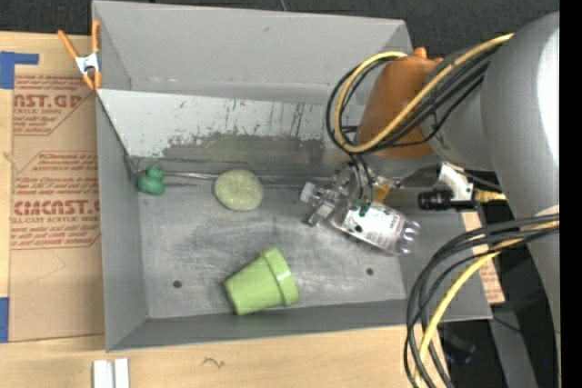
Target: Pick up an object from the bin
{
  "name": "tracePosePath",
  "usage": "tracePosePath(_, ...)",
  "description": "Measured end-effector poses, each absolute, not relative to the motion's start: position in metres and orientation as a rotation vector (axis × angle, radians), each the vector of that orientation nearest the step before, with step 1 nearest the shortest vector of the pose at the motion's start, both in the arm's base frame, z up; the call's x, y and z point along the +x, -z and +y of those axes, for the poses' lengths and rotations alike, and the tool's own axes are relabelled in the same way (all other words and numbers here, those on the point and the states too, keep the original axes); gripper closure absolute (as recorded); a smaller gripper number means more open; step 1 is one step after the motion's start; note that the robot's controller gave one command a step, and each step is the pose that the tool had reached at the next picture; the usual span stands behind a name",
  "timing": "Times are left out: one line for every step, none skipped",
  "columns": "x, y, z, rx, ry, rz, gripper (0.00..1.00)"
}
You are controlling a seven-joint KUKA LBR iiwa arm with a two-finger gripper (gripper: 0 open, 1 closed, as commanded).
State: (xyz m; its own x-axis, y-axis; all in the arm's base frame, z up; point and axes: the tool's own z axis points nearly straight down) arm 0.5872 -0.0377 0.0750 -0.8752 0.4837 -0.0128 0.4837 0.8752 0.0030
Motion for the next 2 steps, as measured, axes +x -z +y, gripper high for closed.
tracePosePath(0.5870, -0.0750, -0.0371, 0.787, 0.001, 3.028, 1.00)
tracePosePath(0.5863, -0.0771, -0.0369, 0.788, 0.000, 3.031, 1.00)
